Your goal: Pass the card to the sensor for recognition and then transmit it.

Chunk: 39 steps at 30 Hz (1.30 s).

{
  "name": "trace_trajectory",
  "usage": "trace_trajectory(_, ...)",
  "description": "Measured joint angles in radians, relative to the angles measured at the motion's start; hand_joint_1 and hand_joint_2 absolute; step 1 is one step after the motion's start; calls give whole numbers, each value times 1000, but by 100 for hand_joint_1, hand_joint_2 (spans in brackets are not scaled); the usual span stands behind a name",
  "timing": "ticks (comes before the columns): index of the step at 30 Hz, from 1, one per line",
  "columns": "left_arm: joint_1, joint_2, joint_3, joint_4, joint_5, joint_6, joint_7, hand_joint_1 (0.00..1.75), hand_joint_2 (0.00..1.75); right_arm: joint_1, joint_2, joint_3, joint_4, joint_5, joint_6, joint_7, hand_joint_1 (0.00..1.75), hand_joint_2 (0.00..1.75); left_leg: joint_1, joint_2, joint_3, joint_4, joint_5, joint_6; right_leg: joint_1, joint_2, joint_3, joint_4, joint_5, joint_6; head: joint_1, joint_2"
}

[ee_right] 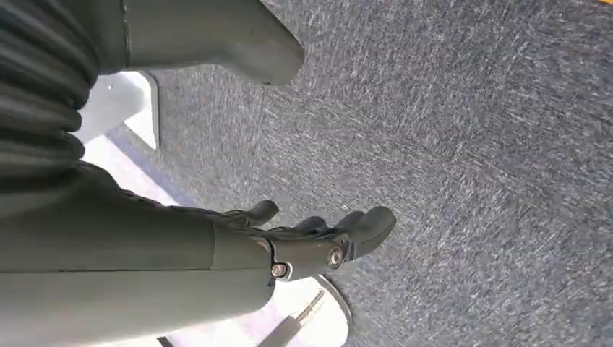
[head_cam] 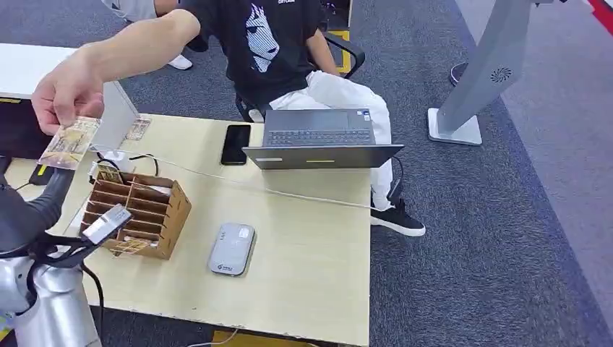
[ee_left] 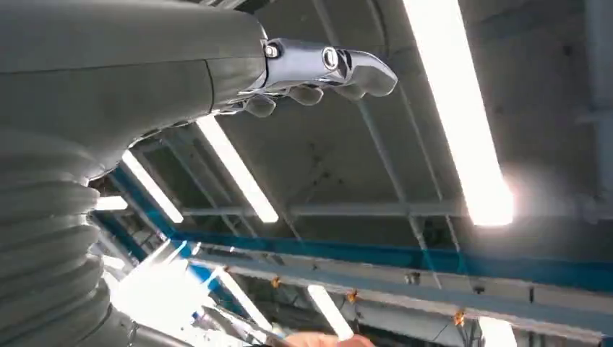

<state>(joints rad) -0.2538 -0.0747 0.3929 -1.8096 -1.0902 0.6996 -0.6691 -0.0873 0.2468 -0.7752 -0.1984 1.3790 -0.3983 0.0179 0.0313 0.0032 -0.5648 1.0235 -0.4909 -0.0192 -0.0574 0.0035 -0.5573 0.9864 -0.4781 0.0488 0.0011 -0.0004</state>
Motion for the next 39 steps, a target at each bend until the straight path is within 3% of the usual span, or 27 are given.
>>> trace_trajectory(7, 3, -3, 22, 107, 64, 0, -24, 0, 175, 1, -2, 9, 0, -21, -2, 0, 0, 175, 0, 0, 0, 0, 0, 0, 0, 0, 0, 0, 0, 0, 0, 0)
trace_trajectory(20, -9, -7, 40, 210, 96, 0, -25, 3, 175, 1, -3, 20, 0, -40, -14, 0, 0, 175, 0, 0, 0, 0, 0, 0, 0, 0, 0, 0, 0, 0, 0, 0)
trace_trajectory(21, -9, -8, 43, 215, 103, 0, -25, 103, 175, 1, -3, 21, 0, -42, -15, -1, 0, 175, 0, 0, 0, 0, 0, 0, 0, 0, 0, 0, 0, 0, 0, 0)
trace_trajectory(22, -9, -8, 43, 219, 110, 0, -25, 152, 175, 1, -3, 21, 0, -42, -15, -1, 0, 175, 0, 0, 0, 0, 0, 0, 0, 0, 0, 0, 0, 0, 0, 0)
trace_trajectory(23, -9, -8, 43, 221, 117, 0, -25, 171, 175, 1, -3, 21, 0, -42, -15, -1, 0, 175, 0, 0, 0, 0, 0, 0, 0, 0, 0, 0, 0, 0, 0, 0)
trace_trajectory(39, -5, -32, 18, 228, 161, 0, -28, 175, 175, 3, -3, 21, 0, -60, -20, -18, 0, 175, 0, 0, -1, 0, 0, 0, 0, 0, -1, 0, 0, 0, 0, 0)
